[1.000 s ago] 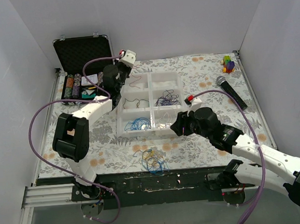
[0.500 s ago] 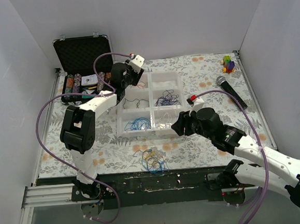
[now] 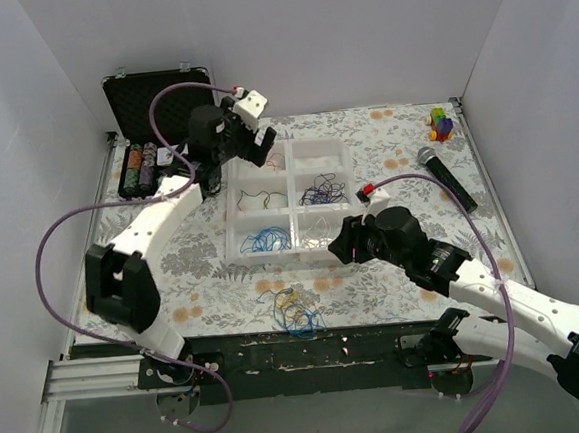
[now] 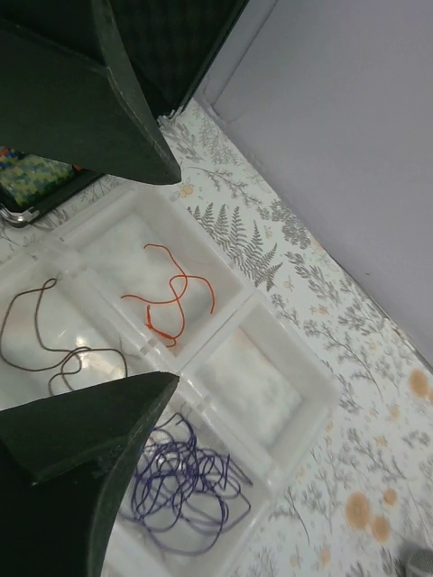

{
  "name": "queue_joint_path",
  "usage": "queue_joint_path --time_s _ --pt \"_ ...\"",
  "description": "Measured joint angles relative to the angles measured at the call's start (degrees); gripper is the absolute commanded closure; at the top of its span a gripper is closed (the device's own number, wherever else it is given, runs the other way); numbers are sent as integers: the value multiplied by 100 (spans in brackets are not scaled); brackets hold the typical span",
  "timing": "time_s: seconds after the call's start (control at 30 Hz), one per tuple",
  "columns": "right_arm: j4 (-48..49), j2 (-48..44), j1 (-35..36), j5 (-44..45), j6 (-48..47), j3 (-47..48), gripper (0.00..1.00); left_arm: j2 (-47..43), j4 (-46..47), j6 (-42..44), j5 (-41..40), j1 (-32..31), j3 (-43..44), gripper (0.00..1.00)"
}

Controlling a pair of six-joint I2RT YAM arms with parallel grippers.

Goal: Untangle the cables
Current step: Place the cable in the bin, then untie the cable.

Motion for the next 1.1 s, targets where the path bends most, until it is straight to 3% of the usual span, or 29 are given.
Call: queue_joint_path --time_s 0.1,0.23,0.37,0.47,0.67,0.9,1.1 --pt "-2 157 17 -212 -2 37 42 -894 -520 153 284 2 -140 12" --pt "17 494 269 -481 -46 48 41 -2538 -1305 671 704 2 -942 11" --pt "59 1047 874 -756 -186 125 40 -4024 -2186 1266 1150 0 -1976 10" --pt "186 1515 1355 -903 -289 249 40 -4627 -2828 1508 1375 0 -2367 11" --pt "323 2308 1985 -914 -345 568 46 -4996 -3539 1687 1513 0 -2424 16" --pt "595 3003 2017 -671 -348 699 51 -5184 -3801 1786 1674 0 -2566 24" --pt "612 3136 2017 -481 -343 706 52 -5414 -3866 1998 1980 0 -3344 28"
